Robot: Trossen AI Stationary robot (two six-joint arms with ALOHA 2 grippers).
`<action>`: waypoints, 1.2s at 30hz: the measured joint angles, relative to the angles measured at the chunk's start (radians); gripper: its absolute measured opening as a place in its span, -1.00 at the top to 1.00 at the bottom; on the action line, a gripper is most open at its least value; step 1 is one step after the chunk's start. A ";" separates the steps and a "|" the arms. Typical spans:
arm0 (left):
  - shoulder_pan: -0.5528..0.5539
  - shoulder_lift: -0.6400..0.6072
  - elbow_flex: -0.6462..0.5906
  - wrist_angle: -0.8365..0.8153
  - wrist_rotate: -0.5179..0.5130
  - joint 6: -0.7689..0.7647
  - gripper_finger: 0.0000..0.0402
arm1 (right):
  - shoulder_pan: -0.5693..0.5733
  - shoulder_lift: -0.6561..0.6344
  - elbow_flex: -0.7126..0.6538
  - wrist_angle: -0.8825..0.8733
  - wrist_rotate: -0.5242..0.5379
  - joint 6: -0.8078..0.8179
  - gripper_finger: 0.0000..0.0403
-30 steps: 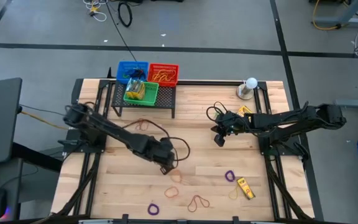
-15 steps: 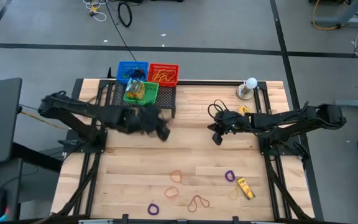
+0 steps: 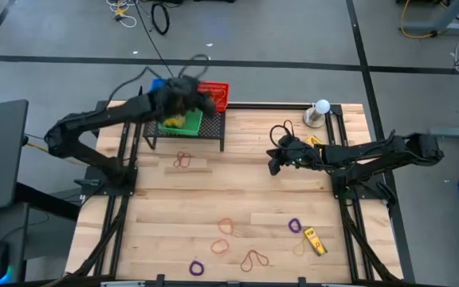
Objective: Pick & Place Office Desk Supplies
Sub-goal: Put the red rubber band into the red bin, then put the violet spring keychain into the blue bin
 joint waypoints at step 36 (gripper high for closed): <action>0.294 0.141 0.000 0.048 0.233 0.201 0.38 | 0.000 0.000 0.000 -0.002 0.197 0.101 0.94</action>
